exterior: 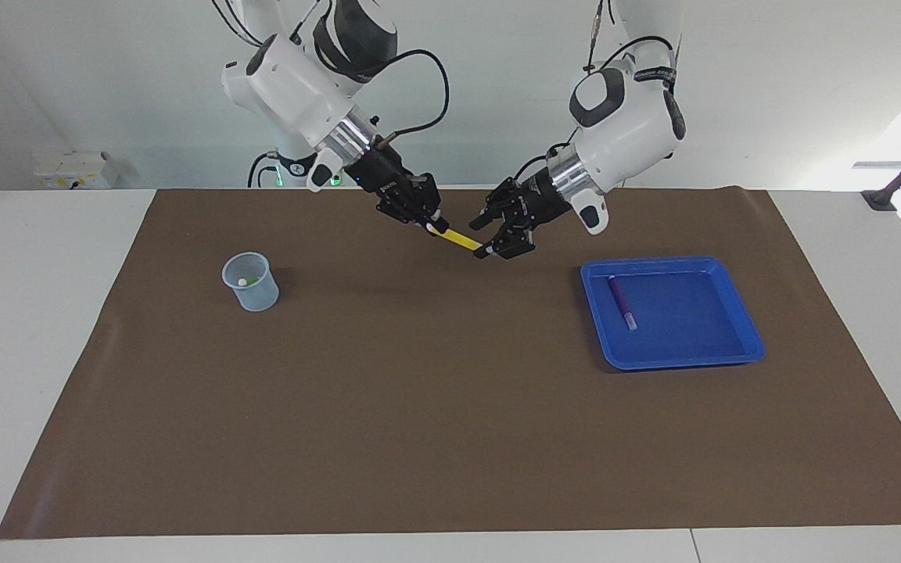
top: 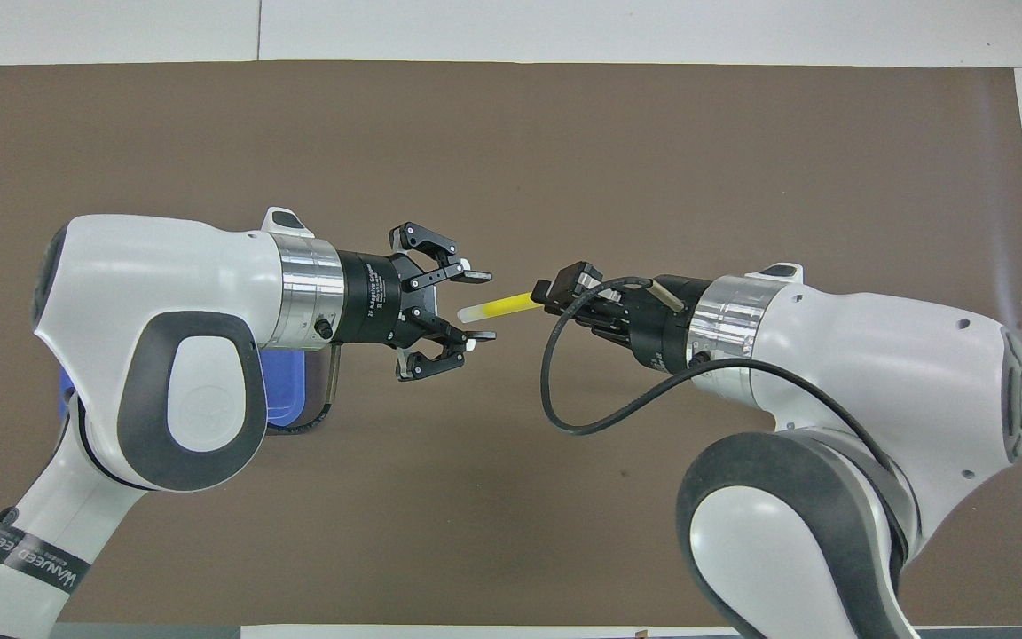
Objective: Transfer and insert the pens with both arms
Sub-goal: 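Insert the yellow pen into the cup with the right gripper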
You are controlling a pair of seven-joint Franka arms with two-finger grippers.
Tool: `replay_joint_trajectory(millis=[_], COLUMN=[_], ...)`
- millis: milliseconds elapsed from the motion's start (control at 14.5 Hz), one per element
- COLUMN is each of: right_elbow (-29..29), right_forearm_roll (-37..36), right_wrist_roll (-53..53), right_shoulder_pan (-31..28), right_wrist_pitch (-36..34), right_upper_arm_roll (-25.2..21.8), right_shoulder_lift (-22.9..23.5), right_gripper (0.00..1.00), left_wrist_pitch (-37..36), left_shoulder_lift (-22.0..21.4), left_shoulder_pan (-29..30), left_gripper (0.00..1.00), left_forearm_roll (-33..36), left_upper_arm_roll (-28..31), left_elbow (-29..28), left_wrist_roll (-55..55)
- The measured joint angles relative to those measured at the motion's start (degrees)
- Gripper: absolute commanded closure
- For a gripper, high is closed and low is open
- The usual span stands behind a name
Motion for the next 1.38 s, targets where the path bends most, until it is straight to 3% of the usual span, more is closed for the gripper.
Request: replay_joint_trajectory(millis=[138,344,620,895,1170,1377], right_elbow=[0.57,1.44,7.75,8.25,3.00,-0.11], right_forearm_roll=[-7.57,-14.32,-27.78,-38.45,-39.06,-39.08], right_wrist_roll=[-3.95,-22.68,-45.31,-48.20,-48.26,-48.32], right_shoulder_pan=[-4.06,-13.94,-24.41,-24.74,-25.11,-25.81], right_wrist_pitch=[-9.55,-23.98,-35.13,-33.19,-27.81,-25.94], right_upper_arm_roll=[-0.27,-0.86,-1.34,-0.57,-0.71,-0.74], right_shoulder_lift=[-1.38,-4.36,-3.48,-1.96,-0.81,-0.53], right_gripper=[1.00,1.00,1.00,1.00,1.00,1.00], left_wrist_pitch=[-3.00,-9.73,-15.63,-16.18,-11.85,-5.42], left_shoulder_lift=[-0.16,-0.42,-0.61,-0.43,0.47,2.76], left_shoulder_pan=[1.65,7.71,12.29,15.13,18.37,18.49], left_gripper=[0.00,0.00,0.00,0.00,0.00,0.00], left_forearm_roll=[3.37,9.86,17.29,28.24,36.30,41.77], left_upper_arm_roll=[0.15,0.45,0.64,0.72,0.80,0.69], left_elbow=[-0.01,0.23,0.34,-1.76,-6.81,-10.45], left_wrist_roll=[3.49,11.05,26.37,46.57,68.92,76.55])
